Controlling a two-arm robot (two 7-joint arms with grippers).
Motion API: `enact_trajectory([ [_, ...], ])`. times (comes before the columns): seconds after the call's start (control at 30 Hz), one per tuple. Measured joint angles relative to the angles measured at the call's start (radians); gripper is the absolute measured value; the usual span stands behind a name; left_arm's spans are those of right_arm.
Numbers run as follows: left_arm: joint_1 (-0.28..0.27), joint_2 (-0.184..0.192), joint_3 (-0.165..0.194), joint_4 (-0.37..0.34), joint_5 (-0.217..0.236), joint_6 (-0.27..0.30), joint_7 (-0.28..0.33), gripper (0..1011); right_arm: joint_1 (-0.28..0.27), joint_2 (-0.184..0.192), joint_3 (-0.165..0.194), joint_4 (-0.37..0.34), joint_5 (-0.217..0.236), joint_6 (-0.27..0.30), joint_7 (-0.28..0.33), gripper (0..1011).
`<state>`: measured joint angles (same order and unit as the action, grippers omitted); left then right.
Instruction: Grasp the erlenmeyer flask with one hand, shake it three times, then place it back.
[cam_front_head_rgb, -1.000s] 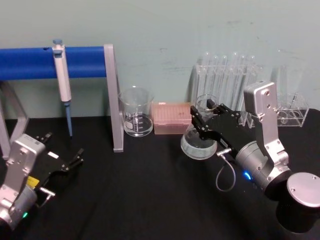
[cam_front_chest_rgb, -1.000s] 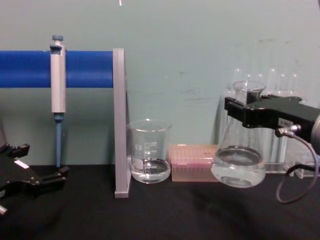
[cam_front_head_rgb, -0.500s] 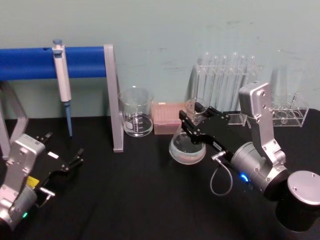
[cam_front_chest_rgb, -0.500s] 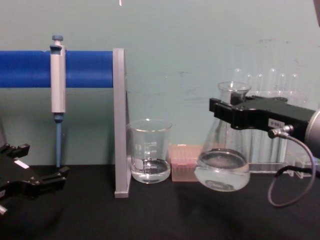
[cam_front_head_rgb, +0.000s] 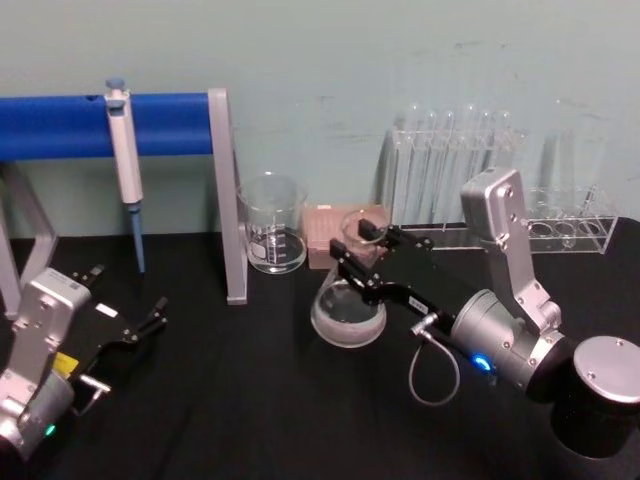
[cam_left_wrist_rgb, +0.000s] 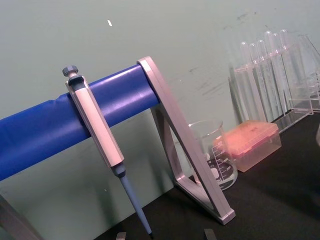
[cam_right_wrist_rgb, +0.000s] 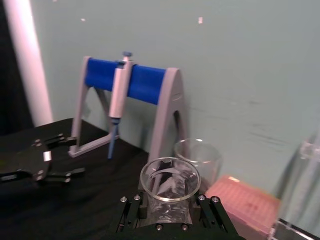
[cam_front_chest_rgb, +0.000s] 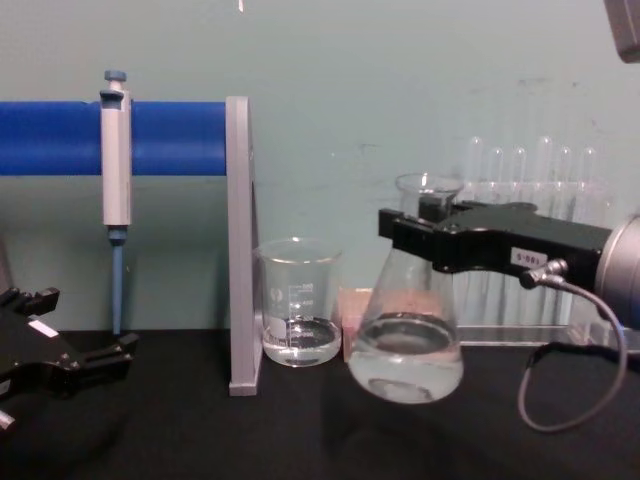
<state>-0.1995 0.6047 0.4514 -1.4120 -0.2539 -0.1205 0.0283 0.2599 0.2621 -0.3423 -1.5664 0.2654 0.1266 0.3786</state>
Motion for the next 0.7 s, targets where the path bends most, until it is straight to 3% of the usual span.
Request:
enact_trajectory([
  [0.27, 0.000, 0.000, 0.000, 0.000, 0.000, 0.000, 0.000, 1001, 0.013, 0.029, -0.031, 0.003, 0.028, 0.002, 0.036, 457],
  [0.7, 0.000, 0.000, 0.000, 0.000, 0.000, 0.000, 0.000, 1001, 0.021, 0.054, -0.061, 0.029, 0.046, -0.024, 0.033, 456],
])
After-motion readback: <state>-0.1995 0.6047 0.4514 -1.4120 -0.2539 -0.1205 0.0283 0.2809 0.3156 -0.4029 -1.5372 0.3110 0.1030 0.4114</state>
